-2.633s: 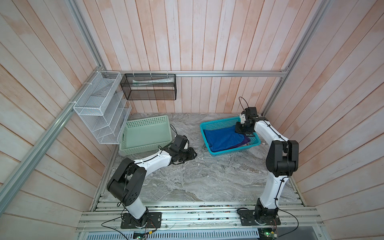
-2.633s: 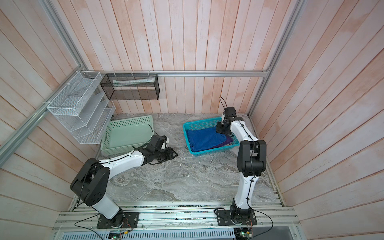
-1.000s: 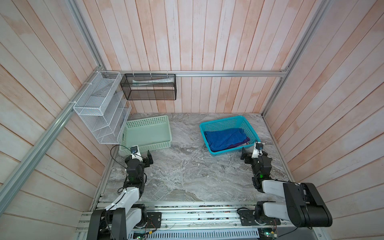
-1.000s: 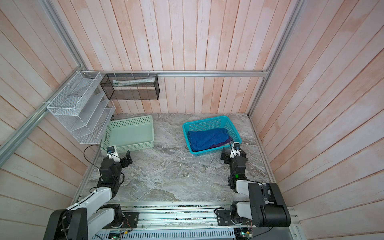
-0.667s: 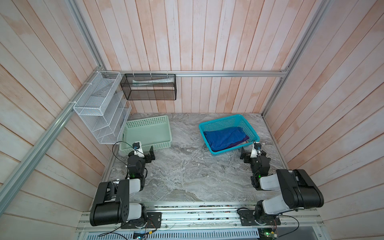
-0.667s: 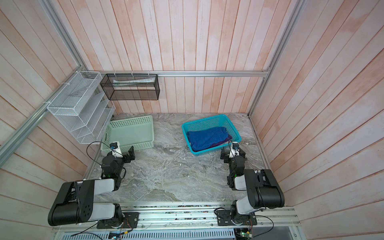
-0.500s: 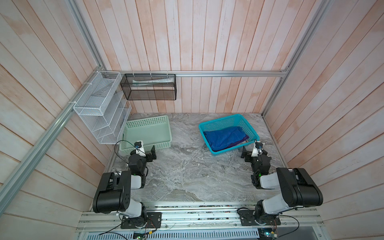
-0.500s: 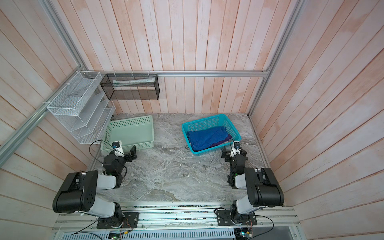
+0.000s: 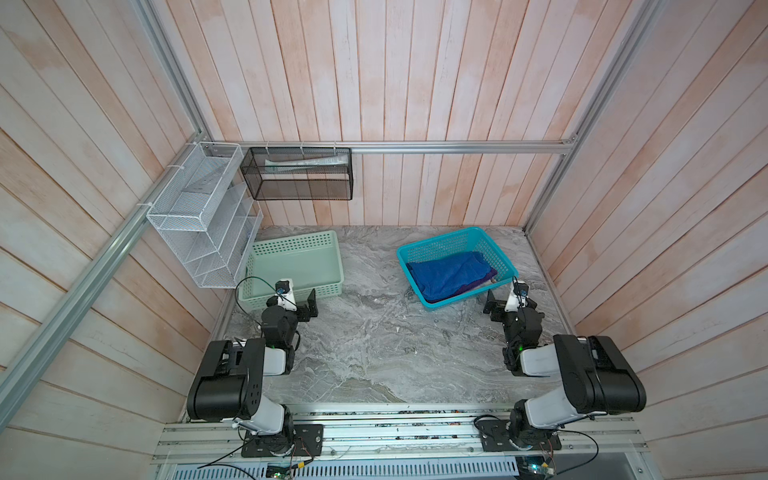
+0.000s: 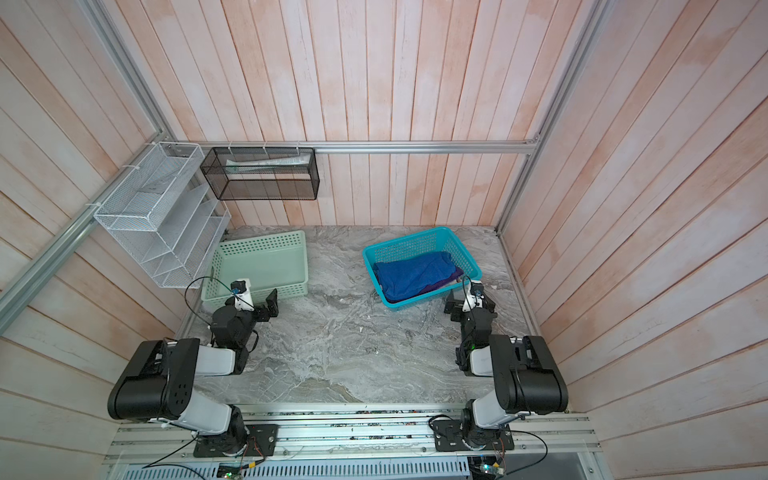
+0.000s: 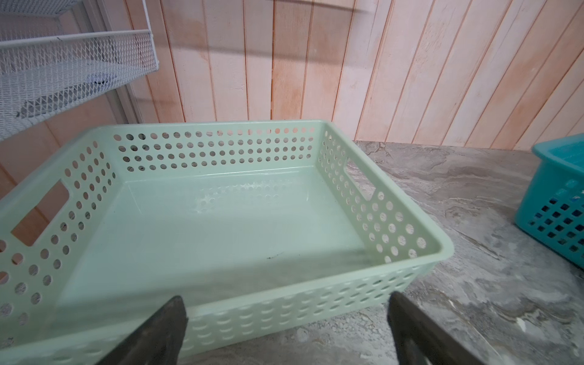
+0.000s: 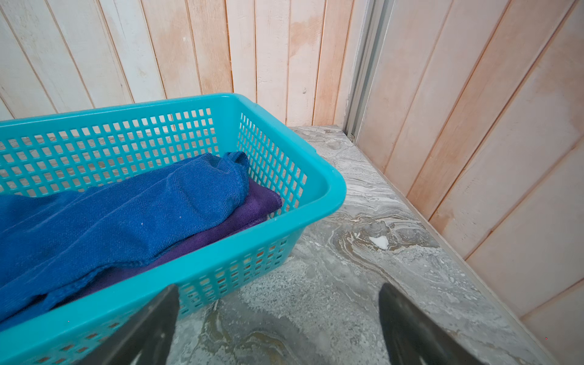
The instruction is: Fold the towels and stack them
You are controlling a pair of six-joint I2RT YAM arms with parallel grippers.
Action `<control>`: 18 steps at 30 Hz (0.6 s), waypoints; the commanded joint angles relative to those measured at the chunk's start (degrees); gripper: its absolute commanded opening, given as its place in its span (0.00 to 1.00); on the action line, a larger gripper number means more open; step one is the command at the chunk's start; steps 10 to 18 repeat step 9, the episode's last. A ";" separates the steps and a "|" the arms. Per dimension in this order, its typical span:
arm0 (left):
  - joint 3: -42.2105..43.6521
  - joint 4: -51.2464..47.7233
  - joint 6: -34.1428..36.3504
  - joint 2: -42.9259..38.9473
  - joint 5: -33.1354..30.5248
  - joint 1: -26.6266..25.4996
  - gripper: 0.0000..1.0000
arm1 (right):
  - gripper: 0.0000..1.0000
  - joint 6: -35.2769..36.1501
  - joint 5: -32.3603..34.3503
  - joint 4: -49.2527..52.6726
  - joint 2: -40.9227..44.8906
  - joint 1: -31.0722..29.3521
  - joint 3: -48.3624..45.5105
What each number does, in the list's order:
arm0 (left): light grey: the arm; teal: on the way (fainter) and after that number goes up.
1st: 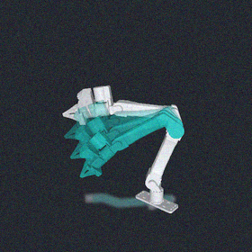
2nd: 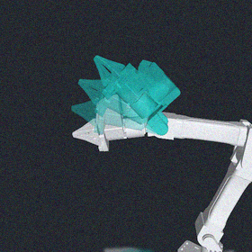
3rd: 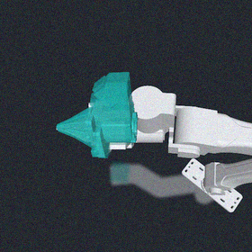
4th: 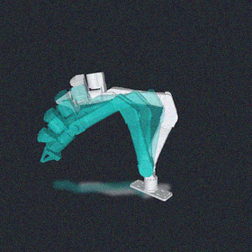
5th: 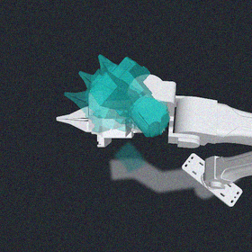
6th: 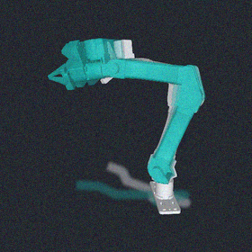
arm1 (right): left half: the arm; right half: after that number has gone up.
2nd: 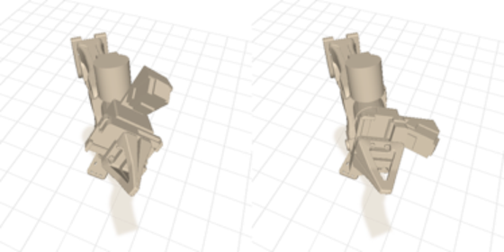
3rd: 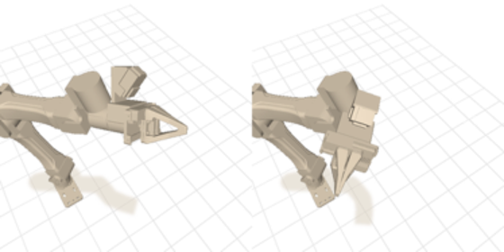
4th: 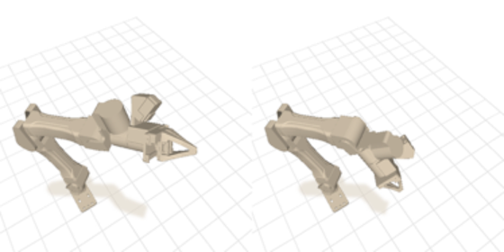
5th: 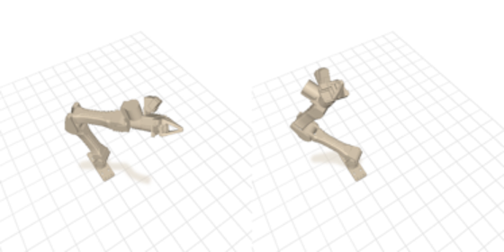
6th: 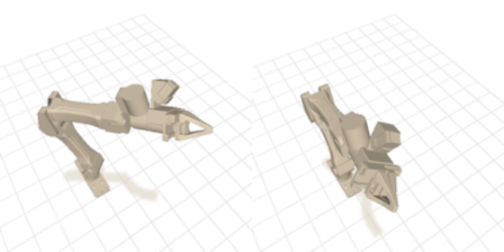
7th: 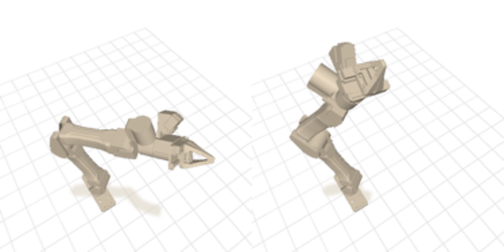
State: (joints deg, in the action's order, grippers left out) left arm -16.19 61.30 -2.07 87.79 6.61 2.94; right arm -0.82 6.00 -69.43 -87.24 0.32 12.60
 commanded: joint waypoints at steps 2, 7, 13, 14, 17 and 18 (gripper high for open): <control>-1.21 0.35 1.18 0.56 -1.25 -0.32 1.00 | 0.98 -0.63 0.42 -0.60 -0.01 0.30 1.02; -1.48 0.07 1.37 0.80 -2.93 -1.10 1.00 | 0.98 -0.61 0.42 -0.62 -0.03 0.30 1.02; -0.98 0.51 1.36 0.33 -2.92 -1.05 1.00 | 0.98 -0.61 0.40 -0.62 0.01 0.29 1.02; -0.98 0.51 1.36 0.33 -2.92 -1.05 1.00 | 0.98 -0.61 0.40 -0.62 0.01 0.29 1.02; -0.98 0.51 1.36 0.33 -2.92 -1.05 1.00 | 0.98 -0.61 0.40 -0.62 0.01 0.29 1.02; -0.98 0.51 1.36 0.33 -2.92 -1.05 1.00 | 0.98 -0.61 0.40 -0.62 0.01 0.29 1.02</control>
